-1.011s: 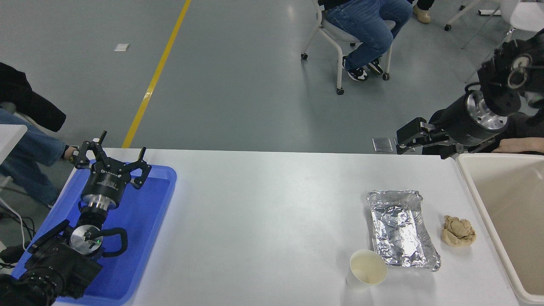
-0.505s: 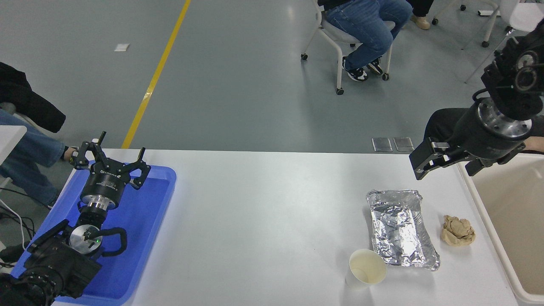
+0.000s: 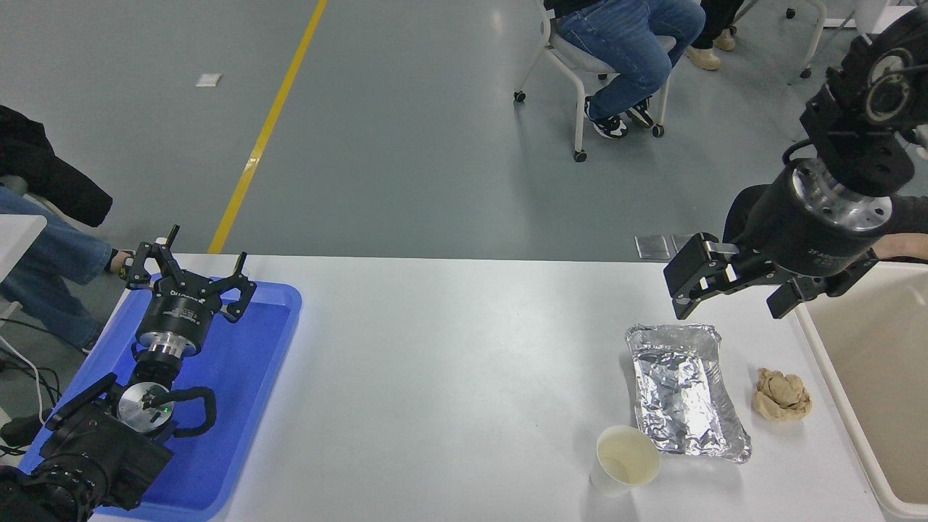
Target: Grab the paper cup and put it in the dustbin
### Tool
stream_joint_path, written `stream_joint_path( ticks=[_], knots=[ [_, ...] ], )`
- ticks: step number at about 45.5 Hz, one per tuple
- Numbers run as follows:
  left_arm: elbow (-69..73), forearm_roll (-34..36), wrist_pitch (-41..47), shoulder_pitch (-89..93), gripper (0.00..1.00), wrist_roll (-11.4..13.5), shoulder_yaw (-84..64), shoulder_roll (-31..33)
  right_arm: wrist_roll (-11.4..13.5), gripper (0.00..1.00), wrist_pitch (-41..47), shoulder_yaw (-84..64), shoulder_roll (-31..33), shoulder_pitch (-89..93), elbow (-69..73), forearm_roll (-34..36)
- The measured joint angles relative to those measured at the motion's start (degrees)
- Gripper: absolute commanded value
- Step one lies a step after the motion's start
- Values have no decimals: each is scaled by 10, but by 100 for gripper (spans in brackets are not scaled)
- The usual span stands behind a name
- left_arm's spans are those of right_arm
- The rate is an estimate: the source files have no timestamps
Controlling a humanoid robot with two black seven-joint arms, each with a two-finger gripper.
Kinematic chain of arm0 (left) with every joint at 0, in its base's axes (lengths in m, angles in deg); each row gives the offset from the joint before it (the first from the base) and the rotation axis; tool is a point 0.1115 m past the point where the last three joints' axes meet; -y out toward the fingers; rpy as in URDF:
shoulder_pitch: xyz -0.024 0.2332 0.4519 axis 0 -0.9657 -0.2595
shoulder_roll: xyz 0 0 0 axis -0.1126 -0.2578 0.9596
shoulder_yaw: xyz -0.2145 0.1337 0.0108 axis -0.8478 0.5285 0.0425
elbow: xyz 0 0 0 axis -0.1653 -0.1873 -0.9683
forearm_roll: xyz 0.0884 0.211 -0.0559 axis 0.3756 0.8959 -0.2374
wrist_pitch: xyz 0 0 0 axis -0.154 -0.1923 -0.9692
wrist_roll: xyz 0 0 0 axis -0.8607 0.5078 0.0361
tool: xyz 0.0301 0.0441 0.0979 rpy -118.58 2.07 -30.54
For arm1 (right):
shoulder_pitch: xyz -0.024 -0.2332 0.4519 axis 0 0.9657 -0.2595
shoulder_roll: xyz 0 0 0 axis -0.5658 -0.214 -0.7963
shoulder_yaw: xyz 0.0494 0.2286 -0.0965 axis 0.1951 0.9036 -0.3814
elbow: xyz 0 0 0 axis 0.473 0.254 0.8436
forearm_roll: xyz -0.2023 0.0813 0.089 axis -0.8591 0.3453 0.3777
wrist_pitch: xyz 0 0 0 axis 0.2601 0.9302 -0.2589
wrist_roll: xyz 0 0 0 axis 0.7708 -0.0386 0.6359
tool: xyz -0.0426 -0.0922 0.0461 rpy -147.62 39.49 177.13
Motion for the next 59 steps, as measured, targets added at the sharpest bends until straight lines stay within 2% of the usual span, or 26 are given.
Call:
stream_joint_path(
  ticks=[27, 59],
  knots=[
    [0, 0, 0, 0, 100, 0, 0, 0, 0, 100, -19, 18, -31, 75, -11, -2],
    [0, 0, 0, -1, 100, 0, 0, -1, 0, 100, -127, 91, 16, 289, -47, -129]
  ],
)
